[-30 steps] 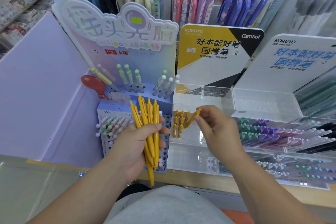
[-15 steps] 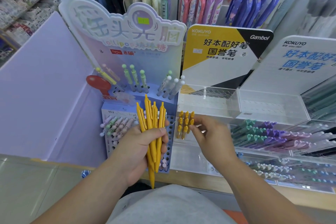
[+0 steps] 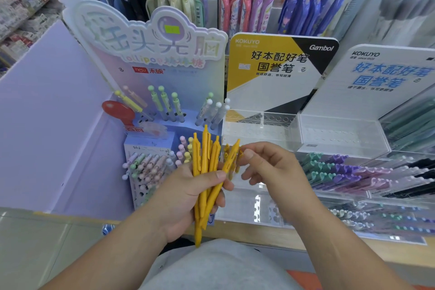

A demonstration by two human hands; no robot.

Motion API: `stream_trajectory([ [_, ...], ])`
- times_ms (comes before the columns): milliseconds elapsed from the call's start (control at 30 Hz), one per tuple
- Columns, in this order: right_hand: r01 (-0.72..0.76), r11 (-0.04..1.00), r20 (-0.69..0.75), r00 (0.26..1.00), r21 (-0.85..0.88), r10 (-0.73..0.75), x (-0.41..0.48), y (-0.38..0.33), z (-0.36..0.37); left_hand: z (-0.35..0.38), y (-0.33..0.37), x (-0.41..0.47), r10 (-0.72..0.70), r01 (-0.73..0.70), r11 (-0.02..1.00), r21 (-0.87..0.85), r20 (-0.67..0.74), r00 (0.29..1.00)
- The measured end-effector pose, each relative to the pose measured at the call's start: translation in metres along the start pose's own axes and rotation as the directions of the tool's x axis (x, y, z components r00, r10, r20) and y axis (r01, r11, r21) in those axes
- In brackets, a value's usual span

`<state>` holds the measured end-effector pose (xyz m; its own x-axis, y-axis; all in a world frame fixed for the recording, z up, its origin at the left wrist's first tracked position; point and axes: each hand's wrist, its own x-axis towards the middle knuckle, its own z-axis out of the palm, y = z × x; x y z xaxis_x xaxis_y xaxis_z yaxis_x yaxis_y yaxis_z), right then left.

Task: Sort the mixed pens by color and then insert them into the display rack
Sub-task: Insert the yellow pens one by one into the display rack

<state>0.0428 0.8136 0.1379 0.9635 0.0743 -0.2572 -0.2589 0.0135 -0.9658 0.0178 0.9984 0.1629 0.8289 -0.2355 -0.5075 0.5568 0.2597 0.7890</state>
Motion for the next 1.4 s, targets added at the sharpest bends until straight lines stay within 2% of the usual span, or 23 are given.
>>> stream_trajectory([
  [100,-0.027,0.995,0.076,0.997,0.094,0.02,-0.004,-0.008,0.001,0.006,-0.002,0.001,0.008,-0.009,0.999,0.035,0.039,0.999],
  [300,-0.015,0.991,0.063,0.998,0.131,0.007,-0.009,-0.007,-0.005,0.01,-0.004,0.003,-0.004,0.003,0.998,0.068,0.011,1.0],
  [400,-0.038,0.957,0.012,0.999,0.287,0.036,-0.007,-0.014,-0.011,0.011,-0.004,0.006,-0.015,0.017,0.999,0.036,-0.065,0.998],
  [467,0.007,0.943,-0.069,0.997,0.334,0.017,-0.002,-0.021,-0.021,0.009,-0.006,0.009,-0.014,0.015,1.0,0.008,-0.154,0.988],
  [567,0.127,0.966,-0.176,0.98,0.225,-0.088,0.005,-0.029,-0.039,0.004,-0.008,0.01,-0.013,0.008,1.0,-0.025,-0.203,0.979],
  [667,0.214,0.977,-0.247,0.947,0.007,-0.206,0.007,-0.028,-0.044,0.0,-0.011,0.008,-0.034,0.028,0.999,-0.031,-0.205,0.978],
  [867,0.227,0.92,-0.136,0.95,-0.321,-0.282,0.01,0.007,-0.03,-0.004,-0.013,0.006,-0.051,0.033,0.996,-0.082,-0.233,0.971],
  [1167,0.291,0.835,-0.024,0.94,-0.467,-0.341,0.013,0.032,-0.017,-0.012,-0.012,0.011,-0.108,0.077,0.982,-0.169,-0.181,0.977],
  [1267,0.307,0.814,0.004,0.936,-0.493,-0.351,0.012,0.036,-0.015,-0.013,-0.012,0.011,-0.095,0.064,0.983,-0.174,-0.176,0.98],
  [1400,0.333,0.732,0.044,0.922,-0.594,-0.384,0.015,0.044,-0.011,-0.013,-0.01,0.012,-0.066,0.038,0.988,-0.151,-0.188,0.98],
])
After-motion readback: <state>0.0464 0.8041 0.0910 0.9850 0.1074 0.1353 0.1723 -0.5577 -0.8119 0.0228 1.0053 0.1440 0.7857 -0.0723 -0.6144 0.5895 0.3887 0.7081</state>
